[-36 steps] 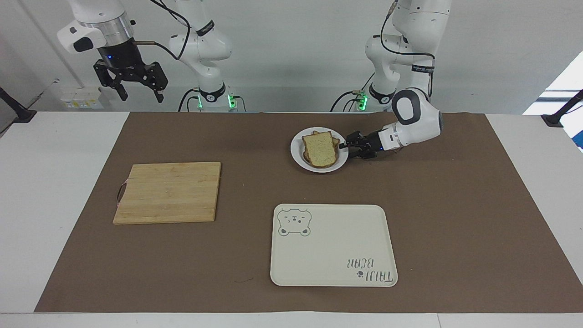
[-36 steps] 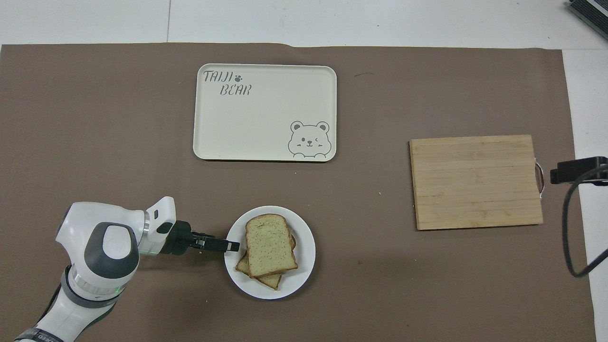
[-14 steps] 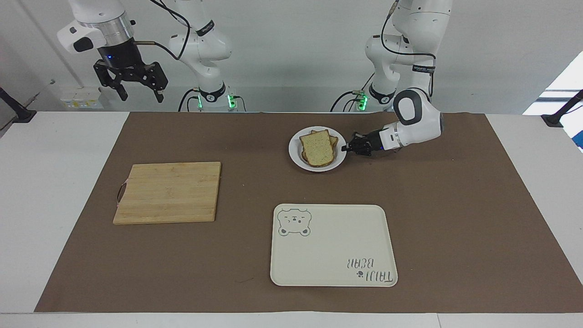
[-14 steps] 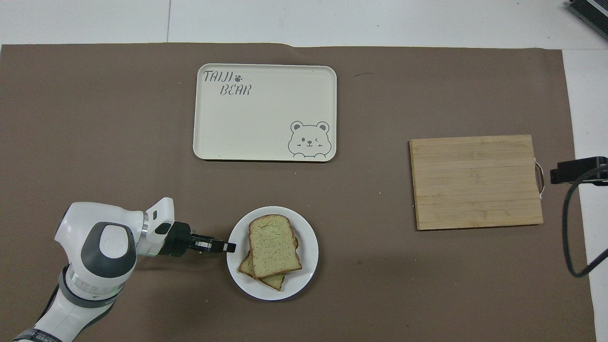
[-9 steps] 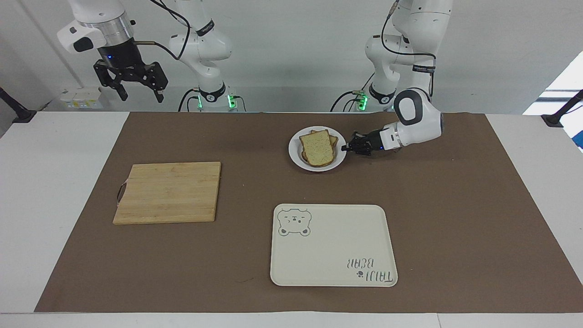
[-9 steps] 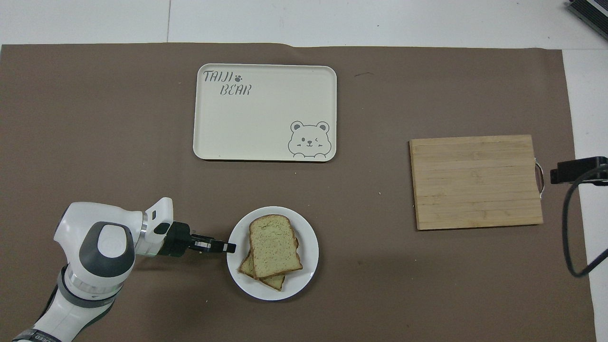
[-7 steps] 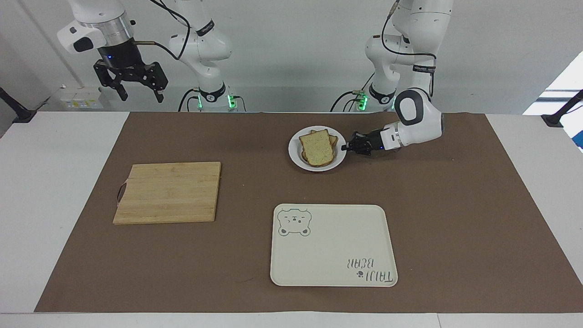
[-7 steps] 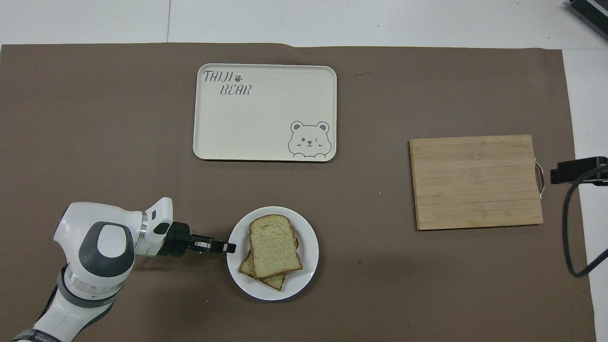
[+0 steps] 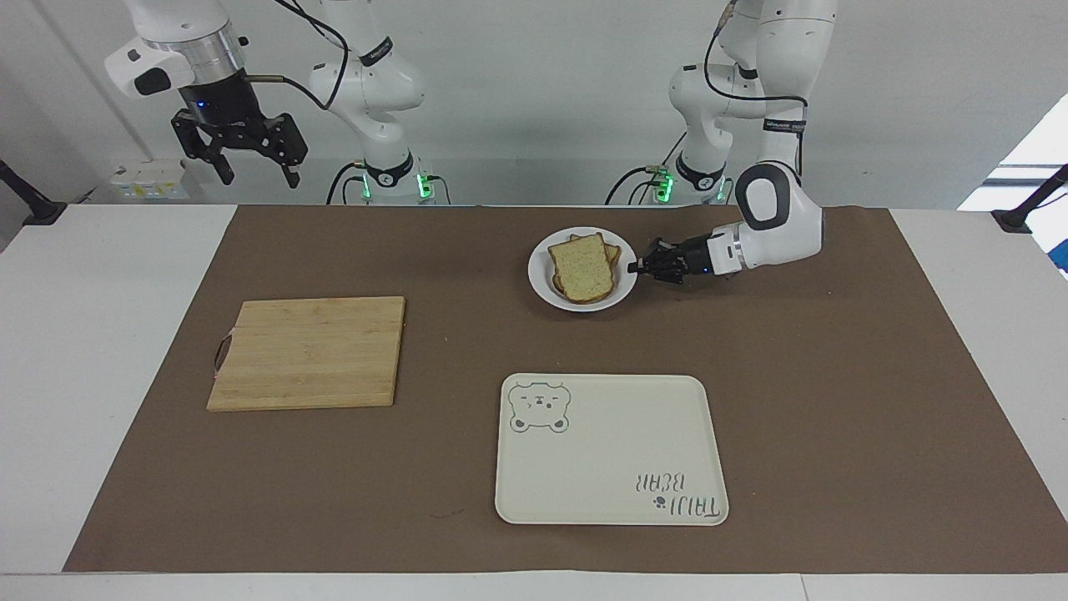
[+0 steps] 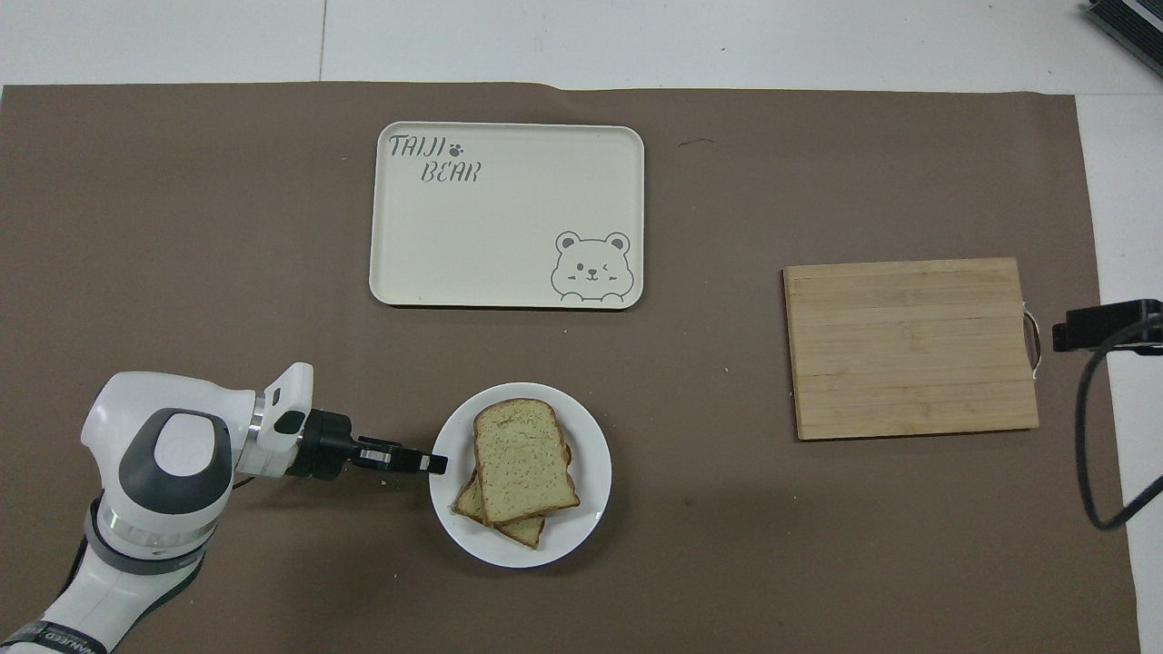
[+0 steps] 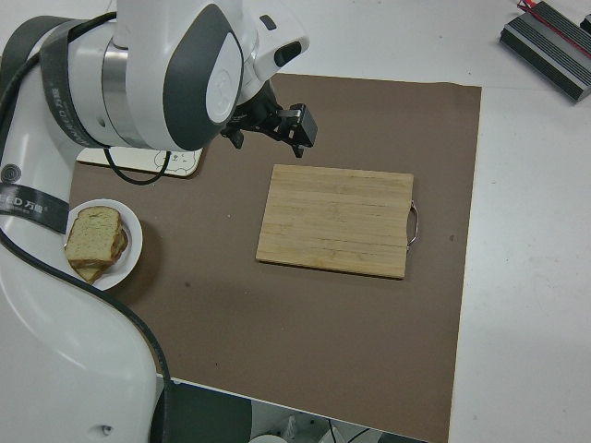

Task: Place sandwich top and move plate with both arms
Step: 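Slide the plate with the left gripper onto the cream tray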

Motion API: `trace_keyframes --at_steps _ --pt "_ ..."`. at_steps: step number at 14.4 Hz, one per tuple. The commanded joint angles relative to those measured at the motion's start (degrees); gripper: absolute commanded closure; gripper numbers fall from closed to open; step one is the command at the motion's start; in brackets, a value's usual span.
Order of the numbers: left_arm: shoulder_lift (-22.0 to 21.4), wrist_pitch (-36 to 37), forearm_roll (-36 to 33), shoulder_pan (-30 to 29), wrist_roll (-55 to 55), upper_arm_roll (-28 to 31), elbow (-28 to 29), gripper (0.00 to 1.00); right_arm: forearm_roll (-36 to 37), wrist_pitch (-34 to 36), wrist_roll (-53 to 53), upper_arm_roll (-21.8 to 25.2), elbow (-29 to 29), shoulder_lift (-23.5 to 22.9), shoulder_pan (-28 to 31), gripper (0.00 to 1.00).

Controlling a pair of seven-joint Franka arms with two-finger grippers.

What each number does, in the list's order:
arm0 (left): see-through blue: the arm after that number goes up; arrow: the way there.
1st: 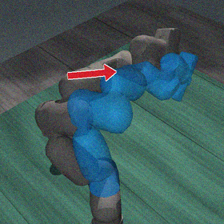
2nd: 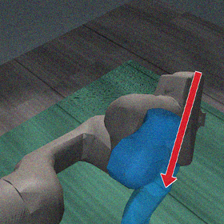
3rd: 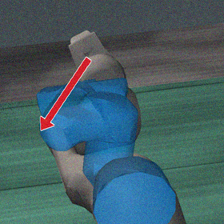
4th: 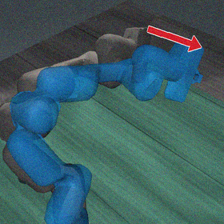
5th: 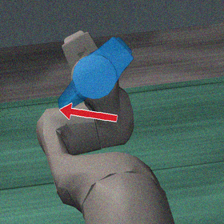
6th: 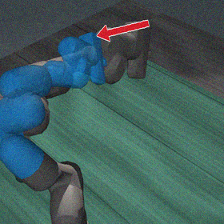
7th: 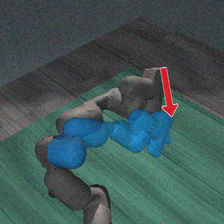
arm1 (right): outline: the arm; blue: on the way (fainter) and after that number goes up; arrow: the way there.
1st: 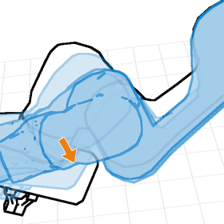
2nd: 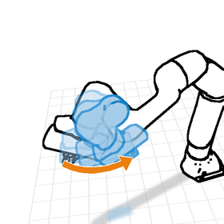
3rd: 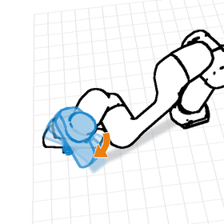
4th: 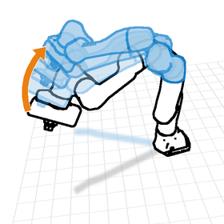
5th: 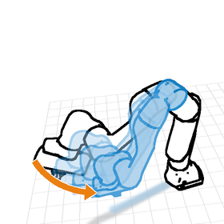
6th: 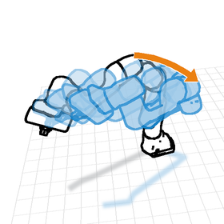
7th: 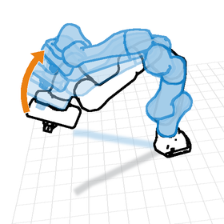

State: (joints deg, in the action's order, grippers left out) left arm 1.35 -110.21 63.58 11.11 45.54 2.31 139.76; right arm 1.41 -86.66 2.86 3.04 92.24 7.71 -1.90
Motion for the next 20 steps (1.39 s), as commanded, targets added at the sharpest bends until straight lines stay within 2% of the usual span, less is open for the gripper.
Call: trace_keyframes --at_steps 1,5,9,15,20 --pt "2.16 5.34 1.19 -2.75 -0.18 -0.2 -5.01 1.0 -0.44 0.61 -1.54 -0.14 -0.22 0.12 0.58 0.0" --pt "5.58 9.39 1.1 -4.07 -5.1 -0.11 -13.09 1.0 -0.44 0.61 -1.54 -0.14 -0.22 0.12 0.58 0.0" --pt "11.64 14.75 -0.04 -6.18 -11.07 -0.11 -25.21 1.0 -0.44 0.61 -1.54 -0.14 -0.22 0.12 0.58 0.0" --pt "18.85 14.85 -1.27 -7.24 -16.35 -0.29 -37.88 1.0 -0.44 0.61 -1.54 -0.14 -0.22 0.12 0.58 0.0" --pt "27.64 17.65 -0.48 -7.94 -19.43 -0.55 -49.13 1.0 -0.44 0.61 -1.54 -0.14 -0.22 0.12 0.58 0.0"
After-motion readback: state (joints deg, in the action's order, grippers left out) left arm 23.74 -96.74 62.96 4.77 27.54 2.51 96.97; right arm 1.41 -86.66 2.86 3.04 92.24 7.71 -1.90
